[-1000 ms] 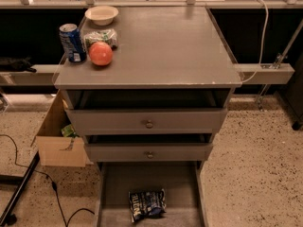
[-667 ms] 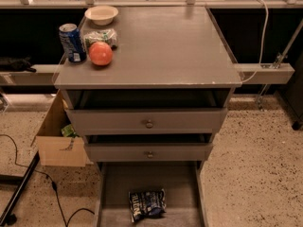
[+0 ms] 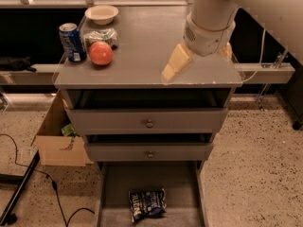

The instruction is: Pick blue chip bag from bottom drawer and place on counter

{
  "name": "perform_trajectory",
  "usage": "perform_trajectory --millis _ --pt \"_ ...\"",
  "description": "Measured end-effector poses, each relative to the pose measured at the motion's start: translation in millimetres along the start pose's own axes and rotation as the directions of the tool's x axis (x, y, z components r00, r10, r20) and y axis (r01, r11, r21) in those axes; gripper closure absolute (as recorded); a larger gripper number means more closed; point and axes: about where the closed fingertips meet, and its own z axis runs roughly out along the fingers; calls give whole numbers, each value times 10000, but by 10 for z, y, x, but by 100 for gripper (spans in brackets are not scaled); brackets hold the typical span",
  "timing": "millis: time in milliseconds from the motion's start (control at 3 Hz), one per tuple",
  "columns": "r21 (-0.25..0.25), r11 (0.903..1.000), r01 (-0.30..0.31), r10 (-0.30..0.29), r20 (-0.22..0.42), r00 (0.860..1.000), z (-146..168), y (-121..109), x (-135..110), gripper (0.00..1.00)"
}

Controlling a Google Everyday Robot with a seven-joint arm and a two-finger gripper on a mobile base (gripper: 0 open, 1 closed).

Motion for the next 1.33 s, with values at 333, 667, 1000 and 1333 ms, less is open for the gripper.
perform_trajectory --millis 333,667,1000,1333 --pt "-133 9978 -651 638 -785 9949 190 -83 518 0" --pt "-3 9996 -293 292 -937 9952 175 9 553 0" --pt "-164 9998 -108 86 -1304 9914 320 107 538 0" --pt "-188 9998 -85 59 -1345 9909 339 119 534 0"
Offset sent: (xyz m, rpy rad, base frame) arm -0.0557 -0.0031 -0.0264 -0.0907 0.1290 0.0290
